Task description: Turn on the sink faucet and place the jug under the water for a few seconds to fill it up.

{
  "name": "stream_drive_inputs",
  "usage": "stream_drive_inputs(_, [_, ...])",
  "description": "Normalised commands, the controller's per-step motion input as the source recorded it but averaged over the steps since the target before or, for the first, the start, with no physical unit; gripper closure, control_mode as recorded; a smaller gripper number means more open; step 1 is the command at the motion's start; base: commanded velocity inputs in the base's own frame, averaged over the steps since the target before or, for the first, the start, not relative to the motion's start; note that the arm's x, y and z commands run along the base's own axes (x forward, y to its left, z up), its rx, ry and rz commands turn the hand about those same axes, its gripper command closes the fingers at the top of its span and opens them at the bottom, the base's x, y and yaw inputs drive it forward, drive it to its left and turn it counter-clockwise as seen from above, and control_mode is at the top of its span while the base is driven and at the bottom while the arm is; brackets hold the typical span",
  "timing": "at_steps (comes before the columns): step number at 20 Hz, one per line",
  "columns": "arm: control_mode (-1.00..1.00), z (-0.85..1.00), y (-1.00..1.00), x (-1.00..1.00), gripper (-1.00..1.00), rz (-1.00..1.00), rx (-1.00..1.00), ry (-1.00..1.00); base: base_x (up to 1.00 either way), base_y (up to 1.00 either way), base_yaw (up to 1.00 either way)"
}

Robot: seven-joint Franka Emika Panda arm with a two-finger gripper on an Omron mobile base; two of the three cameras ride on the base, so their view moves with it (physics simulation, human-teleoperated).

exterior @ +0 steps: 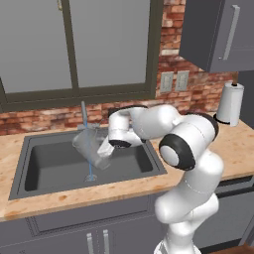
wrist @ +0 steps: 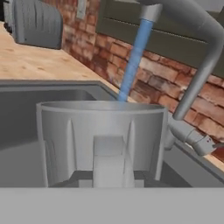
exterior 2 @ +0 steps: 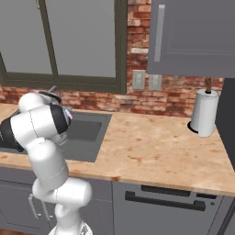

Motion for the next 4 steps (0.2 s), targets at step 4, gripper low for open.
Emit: stream_drive_inputs(4, [-1.0,0.0,-0.03,0.0,1.0,0.0,0.02,0.0,0.0,0.0,0.0])
